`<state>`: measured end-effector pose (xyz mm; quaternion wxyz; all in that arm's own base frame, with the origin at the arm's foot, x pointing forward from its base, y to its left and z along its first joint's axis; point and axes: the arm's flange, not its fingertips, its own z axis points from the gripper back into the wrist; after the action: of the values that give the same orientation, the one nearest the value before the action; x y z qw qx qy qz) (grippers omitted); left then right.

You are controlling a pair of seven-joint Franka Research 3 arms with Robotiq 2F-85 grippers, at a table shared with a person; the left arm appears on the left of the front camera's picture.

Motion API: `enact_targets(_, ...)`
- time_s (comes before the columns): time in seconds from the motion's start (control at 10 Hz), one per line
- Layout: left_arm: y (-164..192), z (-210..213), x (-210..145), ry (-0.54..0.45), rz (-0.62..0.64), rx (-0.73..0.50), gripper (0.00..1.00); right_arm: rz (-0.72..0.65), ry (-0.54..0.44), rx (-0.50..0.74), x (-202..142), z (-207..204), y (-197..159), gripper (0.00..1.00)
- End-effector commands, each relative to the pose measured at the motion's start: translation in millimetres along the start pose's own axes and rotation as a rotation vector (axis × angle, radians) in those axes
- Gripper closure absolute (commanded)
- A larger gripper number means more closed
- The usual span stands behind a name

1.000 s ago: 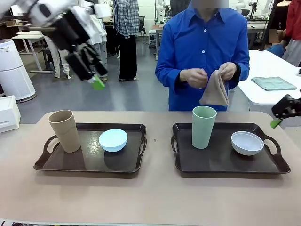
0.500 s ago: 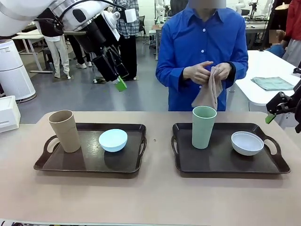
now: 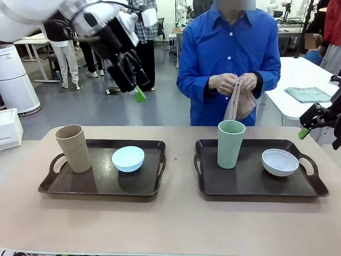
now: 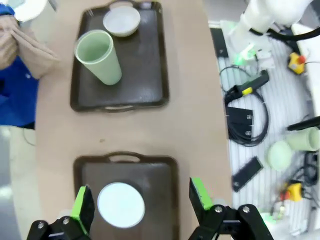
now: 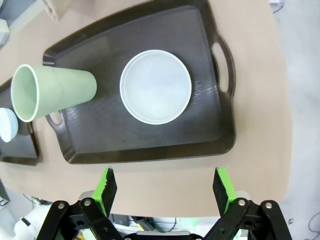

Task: Set up a tray with a mat and arrange the tableware.
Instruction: Pick up the Picnic Bowl and Reusable plastic cup from the Handle tray in front of the human's position and hold them in the air.

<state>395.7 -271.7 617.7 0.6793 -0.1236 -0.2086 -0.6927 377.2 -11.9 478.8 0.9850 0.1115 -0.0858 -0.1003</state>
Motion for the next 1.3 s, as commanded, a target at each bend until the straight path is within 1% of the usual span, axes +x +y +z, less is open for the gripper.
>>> enact_targets(0.0,44.8,-38.4,18.3,-0.146,-0.139,0.0,0.0,0.001,0.02,-0.011,23.4,-22.4,11.9,0.0)
enact_targets(0.1,55.3,-61.6,20.5,-0.214,-0.122,-0.044,0.0,0.012,0.03,-0.021,27.2,-32.3,15.6,0.0)
enact_targets(0.2,58.1,-85.5,17.7,-0.242,-0.063,-0.096,0.0,0.017,0.033,-0.022,30.3,-41.8,18.1,0.0)
enact_targets(0.3,57.9,-112.3,9.4,-0.298,-0.022,-0.138,0.0,0.01,0.049,-0.036,33.6,-54.8,16.5,0.0)
enact_targets(0.4,60.5,-141.0,2.1,-0.369,-0.023,-0.184,0.0,-0.011,0.065,-0.038,39.8,-69.6,13.0,0.0)
enact_targets(0.5,62.3,-161.1,-2.9,-0.44,-0.023,-0.188,0.0,-0.018,0.07,-0.06,45.9,-82.9,9.6,0.0)
enact_targets(0.7,66.7,-189.3,-8.6,-0.516,-0.03,-0.147,0.0,-0.015,0.034,-0.121,57.6,-101.0,3.4,0.0)
enact_targets(0.8,75.8,-208.8,-8.8,-0.552,-0.01,-0.128,0.0,0.016,0.003,-0.147,66.5,-108.9,-2.9,0.0)
enact_targets(1.0,85.5,-230.2,-7.5,-0.572,0.019,-0.108,0.0,0.065,-0.051,-0.166,76.2,-117.7,-8.6,0.0)
enact_targets(1.1,90.8,-233.4,-7.0,-0.551,0.042,-0.119,0.0,0.087,-0.064,-0.162,78.6,-119.8,-9.7,0.0)
enact_targets(1.2,94.8,-222.3,-3.9,-0.497,0.029,-0.189,0.0,0.108,-0.012,-0.115,76.5,-114.8,-8.3,0.0)
